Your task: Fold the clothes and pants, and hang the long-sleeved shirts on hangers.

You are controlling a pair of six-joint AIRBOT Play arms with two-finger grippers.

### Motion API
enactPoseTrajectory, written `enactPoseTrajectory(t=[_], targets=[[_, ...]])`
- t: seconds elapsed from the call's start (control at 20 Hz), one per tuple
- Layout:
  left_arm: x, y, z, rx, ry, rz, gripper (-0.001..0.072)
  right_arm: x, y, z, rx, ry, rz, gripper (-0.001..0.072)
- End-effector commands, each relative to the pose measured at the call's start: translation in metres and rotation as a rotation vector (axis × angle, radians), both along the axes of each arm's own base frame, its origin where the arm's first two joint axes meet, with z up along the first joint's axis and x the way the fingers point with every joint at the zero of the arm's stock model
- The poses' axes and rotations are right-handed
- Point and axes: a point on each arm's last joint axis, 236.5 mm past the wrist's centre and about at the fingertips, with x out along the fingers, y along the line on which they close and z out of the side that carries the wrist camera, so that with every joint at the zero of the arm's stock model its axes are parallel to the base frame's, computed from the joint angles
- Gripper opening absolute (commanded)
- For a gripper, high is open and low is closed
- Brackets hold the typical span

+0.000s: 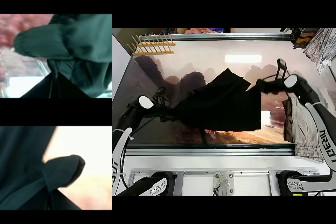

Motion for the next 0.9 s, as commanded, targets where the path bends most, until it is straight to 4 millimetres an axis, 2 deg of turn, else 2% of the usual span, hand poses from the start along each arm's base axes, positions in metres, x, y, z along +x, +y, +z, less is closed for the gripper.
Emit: enactPoseTrajectory(t=[0.0,0.05,0.1,0.15,0.2,0.3,0.4,0.5,0.65,0.75,0.8,0.85], targets=[[-0.012,-0.028,0.005,0.006,-0.056,-0.069,0.0018,0.029,-0.007,0.048,-0.042,-0.082,0.033,0.0492],[-0.012,-0.033,0.004,0.006,-0.066,-0.078,0.0018,0.023,-0.01,0.057,-0.059,-0.082,0.063,0.0567],[-0.013,-0.036,0.004,0.005,-0.067,-0.083,0.0018,0.015,-0.017,0.062,-0.078,-0.07,0.07,0.0564],[-0.013,-0.037,0.004,0.004,-0.067,-0.083,0.0018,0.003,-0.029,0.066,-0.127,-0.052,0.076,0.0548],[-0.013,-0.037,0.004,0.004,-0.064,-0.079,0.0018,-0.013,-0.044,0.066,-0.185,-0.016,0.061,0.046],[-0.013,-0.037,0.004,0.004,-0.063,-0.078,0.0018,-0.061,-0.073,0.051,-0.271,0.117,0.002,0.0466],[-0.013,-0.037,0.004,0.003,-0.064,-0.078,0.0018,-0.122,-0.087,0.024,-0.3,0.261,-0.047,0.0466],[-0.013,-0.037,0.004,0.003,-0.063,-0.078,0.0018,-0.182,-0.087,-0.014,-0.268,0.383,-0.101,0.0466],[-0.013,-0.037,0.004,0.003,-0.063,-0.078,0.0018,-0.243,-0.082,-0.069,-0.167,0.504,-0.277,0.0468],[-0.014,-0.037,0.004,0.003,-0.058,-0.081,0.0018,-0.261,-0.062,-0.096,-0.024,0.539,-0.387,0.0469],[-0.016,-0.037,0.003,0.003,-0.053,-0.082,0.0018,-0.259,-0.05,-0.105,0.061,0.528,-0.419,0.0474],[-0.017,-0.037,0.003,0.002,-0.049,-0.084,0.0018,-0.255,-0.037,-0.112,0.157,0.515,-0.464,0.0583]])
